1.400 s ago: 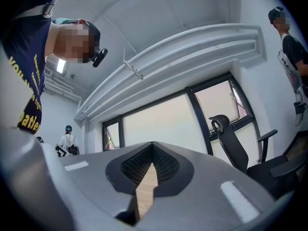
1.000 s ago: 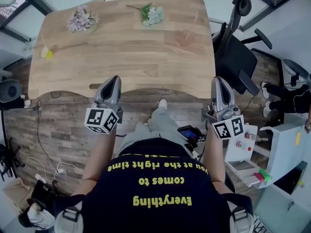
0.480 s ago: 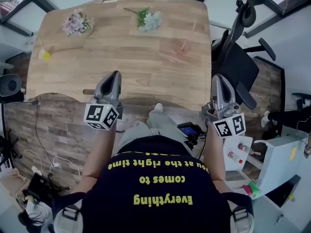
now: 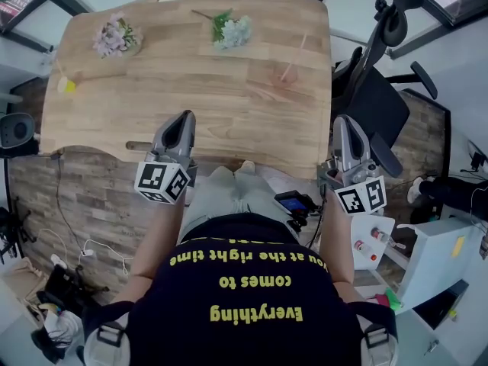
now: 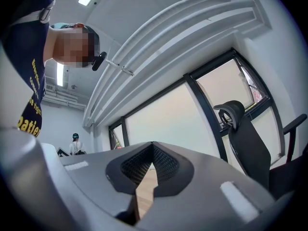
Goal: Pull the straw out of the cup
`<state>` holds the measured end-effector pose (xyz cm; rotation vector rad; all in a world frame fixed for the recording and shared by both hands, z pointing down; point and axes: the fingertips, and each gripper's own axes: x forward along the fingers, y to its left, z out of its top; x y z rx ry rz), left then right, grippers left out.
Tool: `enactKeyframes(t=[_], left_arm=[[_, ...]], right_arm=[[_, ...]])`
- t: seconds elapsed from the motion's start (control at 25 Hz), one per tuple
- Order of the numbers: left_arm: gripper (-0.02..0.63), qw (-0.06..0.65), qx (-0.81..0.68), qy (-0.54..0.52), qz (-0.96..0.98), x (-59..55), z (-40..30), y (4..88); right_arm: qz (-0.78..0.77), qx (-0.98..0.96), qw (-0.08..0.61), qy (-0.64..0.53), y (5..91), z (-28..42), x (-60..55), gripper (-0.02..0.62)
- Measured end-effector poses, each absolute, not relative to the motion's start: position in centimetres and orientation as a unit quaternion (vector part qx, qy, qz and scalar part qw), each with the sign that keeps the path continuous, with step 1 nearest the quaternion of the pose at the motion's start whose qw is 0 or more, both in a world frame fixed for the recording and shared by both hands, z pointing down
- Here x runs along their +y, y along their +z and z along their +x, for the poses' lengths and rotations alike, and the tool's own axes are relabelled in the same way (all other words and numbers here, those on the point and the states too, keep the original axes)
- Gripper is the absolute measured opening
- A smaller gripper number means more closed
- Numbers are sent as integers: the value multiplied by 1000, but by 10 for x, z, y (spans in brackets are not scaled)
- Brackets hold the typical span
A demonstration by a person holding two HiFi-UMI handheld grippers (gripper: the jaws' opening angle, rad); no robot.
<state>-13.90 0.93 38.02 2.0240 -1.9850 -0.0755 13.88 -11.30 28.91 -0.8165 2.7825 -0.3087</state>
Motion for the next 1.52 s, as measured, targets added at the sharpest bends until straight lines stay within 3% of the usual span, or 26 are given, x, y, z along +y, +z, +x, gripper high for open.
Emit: enactKeyframes(t=[1.0, 1.52], left_arm=[[2, 149, -619, -16, 771, -76, -198, 382], [2, 160, -644, -29, 748, -89, -186, 383]], right_arm=[[-365, 921, 104, -88, 286, 97, -159, 6], [-336, 933, 93, -93, 284, 96, -200, 6]])
